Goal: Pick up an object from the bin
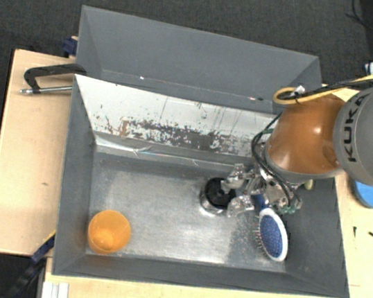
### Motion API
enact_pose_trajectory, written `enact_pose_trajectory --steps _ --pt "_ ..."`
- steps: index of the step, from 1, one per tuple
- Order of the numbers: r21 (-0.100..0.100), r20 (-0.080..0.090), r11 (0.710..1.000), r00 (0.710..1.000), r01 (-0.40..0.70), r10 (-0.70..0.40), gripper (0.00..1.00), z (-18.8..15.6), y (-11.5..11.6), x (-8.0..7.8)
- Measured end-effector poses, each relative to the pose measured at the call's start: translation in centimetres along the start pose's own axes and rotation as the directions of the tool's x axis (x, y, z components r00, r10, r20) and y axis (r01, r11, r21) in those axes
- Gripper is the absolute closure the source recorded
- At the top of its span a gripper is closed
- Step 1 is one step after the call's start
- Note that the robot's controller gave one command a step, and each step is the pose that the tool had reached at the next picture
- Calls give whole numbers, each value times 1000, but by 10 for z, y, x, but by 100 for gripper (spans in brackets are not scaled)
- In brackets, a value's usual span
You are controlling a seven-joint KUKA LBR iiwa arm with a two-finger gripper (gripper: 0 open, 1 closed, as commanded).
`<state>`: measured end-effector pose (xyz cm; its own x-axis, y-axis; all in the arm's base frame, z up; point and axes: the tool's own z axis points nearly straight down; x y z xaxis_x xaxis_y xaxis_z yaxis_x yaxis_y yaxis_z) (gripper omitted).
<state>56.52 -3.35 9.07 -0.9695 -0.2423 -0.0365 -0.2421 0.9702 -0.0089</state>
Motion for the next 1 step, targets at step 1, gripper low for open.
enact_pose_trajectory --steps 1 --pt "-9 -20 988 988 152 -152 100 -121 -7 -20"
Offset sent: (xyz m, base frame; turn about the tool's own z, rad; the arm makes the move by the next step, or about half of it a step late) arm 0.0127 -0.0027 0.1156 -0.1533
